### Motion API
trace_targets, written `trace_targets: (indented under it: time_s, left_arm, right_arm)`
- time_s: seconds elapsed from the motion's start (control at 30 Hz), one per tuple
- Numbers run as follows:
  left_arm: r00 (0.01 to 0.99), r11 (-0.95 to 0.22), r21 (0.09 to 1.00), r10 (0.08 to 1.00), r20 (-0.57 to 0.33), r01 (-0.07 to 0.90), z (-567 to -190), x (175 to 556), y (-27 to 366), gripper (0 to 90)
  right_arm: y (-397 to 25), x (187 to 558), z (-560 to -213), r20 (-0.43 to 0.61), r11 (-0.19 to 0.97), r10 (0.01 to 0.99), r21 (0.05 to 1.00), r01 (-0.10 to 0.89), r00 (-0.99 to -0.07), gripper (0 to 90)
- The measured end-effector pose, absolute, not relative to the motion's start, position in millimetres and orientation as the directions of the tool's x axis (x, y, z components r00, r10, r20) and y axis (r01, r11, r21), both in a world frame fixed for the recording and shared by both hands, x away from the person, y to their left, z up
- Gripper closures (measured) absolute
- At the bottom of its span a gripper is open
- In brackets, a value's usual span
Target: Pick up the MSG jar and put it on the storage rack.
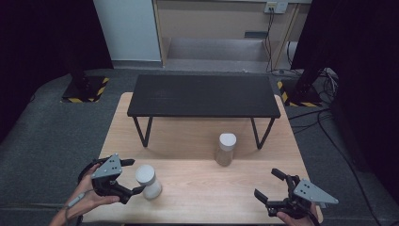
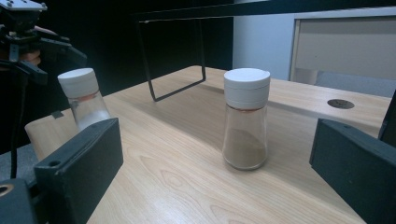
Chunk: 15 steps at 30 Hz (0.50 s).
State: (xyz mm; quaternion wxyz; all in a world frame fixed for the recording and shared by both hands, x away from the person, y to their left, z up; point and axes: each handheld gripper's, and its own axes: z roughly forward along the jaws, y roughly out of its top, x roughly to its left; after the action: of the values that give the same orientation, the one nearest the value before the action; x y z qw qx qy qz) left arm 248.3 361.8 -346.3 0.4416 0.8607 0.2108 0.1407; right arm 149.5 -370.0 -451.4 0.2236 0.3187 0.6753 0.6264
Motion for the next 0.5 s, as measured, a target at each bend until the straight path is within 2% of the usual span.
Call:
trace_targets:
  time_s: [0.33, 0.5]
  left_arm:
    - [0.871, -0.514, 0.821, 0.489, 0.042, 0.249, -363.1, 259.0, 352.3, 5.1]
    - [0.869, -0.505, 0.829, 0.493, 0.048, 0.241, -369.2, 259.8, 351.0, 9.7]
  right_arm:
    - [-370.2, 149.4, -451.5, 0.098, 0.012, 0.710, 0.989, 0.150, -0.697, 3.1]
    - [-370.2, 149.5, -451.5, 0.098, 0.011, 0.710, 0.989, 0.150, -0.698, 3.2]
